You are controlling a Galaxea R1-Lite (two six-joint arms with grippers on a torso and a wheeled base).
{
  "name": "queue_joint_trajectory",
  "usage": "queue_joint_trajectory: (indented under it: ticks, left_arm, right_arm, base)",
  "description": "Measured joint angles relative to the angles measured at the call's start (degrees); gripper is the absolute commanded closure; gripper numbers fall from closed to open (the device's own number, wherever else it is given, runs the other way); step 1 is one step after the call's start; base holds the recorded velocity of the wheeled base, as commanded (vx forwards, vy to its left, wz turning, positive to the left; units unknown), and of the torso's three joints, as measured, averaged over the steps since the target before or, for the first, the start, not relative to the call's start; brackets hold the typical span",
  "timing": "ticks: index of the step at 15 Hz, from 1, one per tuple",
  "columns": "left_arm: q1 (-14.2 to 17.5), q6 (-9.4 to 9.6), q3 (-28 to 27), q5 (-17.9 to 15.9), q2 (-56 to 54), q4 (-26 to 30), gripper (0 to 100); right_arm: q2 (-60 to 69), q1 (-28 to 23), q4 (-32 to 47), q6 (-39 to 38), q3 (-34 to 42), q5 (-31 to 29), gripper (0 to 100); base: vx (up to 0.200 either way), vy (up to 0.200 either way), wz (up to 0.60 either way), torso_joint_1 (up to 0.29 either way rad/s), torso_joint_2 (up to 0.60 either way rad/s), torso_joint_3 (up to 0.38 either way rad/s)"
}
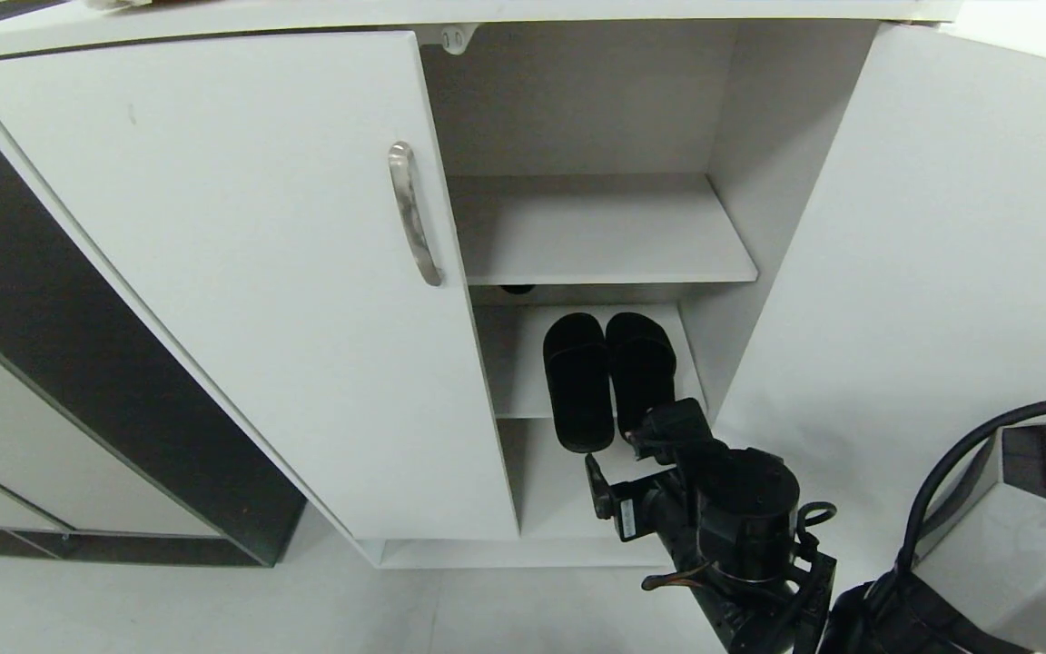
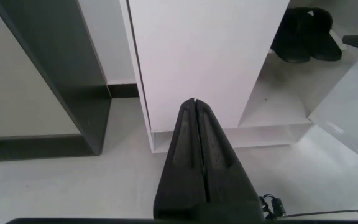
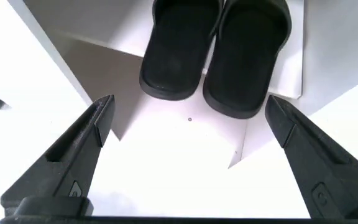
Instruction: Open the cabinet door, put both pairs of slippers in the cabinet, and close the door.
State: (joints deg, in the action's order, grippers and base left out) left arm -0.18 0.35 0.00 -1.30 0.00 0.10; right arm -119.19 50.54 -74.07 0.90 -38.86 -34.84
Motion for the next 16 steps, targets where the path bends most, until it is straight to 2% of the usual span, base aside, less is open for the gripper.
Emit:
queue_joint_trajectory:
  ticks: [7,16]
  left_arm:
    - [0.0,0.13,0.0,-0.1,0.0,0.0,100]
    - [0.0,0.18,0.0,-0.2,0.0,0.0,100]
  right_arm:
    - [-0.2,0.1,-0.9,0.0,0.4,0.0,0]
    - [-0.9,0.1,-1.1,0.0,0.9,0.0,0]
  base:
    - [0.000,0.000,0.00,0.000,0.00,0.000]
    - [0.000,0.000,0.00,0.003,0.00,0.178]
